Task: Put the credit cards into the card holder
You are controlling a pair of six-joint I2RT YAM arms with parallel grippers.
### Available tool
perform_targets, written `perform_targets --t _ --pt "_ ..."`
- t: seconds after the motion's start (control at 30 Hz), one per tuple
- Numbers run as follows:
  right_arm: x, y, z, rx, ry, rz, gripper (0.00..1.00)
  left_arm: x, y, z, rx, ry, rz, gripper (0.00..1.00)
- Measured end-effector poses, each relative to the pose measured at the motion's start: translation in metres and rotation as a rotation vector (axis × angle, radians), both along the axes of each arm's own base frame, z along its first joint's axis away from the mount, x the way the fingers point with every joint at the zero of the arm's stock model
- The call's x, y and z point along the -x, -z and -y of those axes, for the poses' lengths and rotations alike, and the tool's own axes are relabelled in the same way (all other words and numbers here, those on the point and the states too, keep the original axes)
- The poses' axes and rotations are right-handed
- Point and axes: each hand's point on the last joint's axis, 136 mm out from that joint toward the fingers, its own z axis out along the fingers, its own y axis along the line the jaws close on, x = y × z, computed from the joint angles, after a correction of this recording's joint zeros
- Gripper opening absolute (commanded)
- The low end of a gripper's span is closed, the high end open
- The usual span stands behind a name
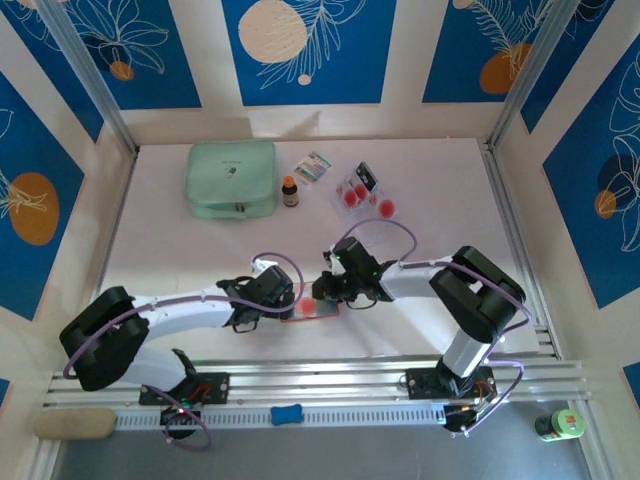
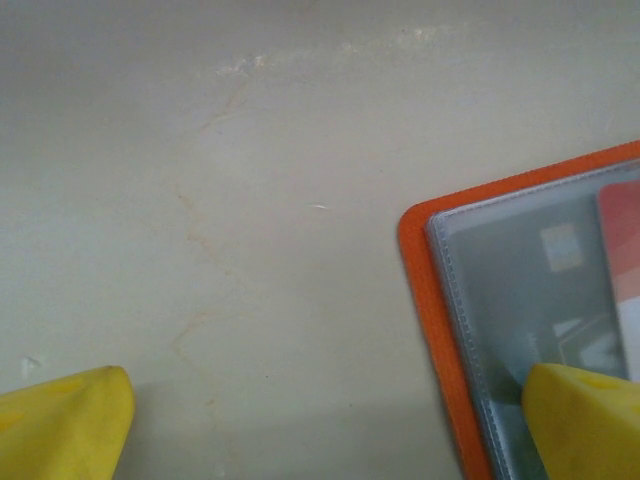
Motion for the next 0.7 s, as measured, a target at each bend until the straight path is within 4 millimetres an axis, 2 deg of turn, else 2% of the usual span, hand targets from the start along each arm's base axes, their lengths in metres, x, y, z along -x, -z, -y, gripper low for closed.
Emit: perform_targets --t 0.13,0.3,0.43,0.53,0.63,0.7 --pt "-0.001 -0.001 -0.013 -0.013 -0.024 -0.003 0.03 0.0 0.0 0.0 -0.001 0.0 0.0 1.0" --pt "0.0 -0.002 -0.017 -0.016 -0.034 -0.01 0.03 0.0 -0.003 -0.001 0.002 -0.002 0.007 1.0" --pt "0.002 -0.009 -0.013 -0.007 -0.035 -0.014 0.04 -0.003 -0.016 0.0 0.035 -0.006 0.041 1.0" --pt "0.001 -0.024 -0.008 -0.011 -0.032 0.011 0.04 -0.007 -0.027 0.0 0.066 -0.017 0.07 1.0" --pt "-0.002 -0.037 -0.002 -0.011 -0.029 0.041 0.04 -0.01 -0.032 -0.004 0.073 -0.039 0.085 1.0" --pt "-0.002 -0.038 0.001 -0.001 -0.029 0.045 0.04 -0.01 -0.032 -0.008 0.071 -0.053 0.085 1.0"
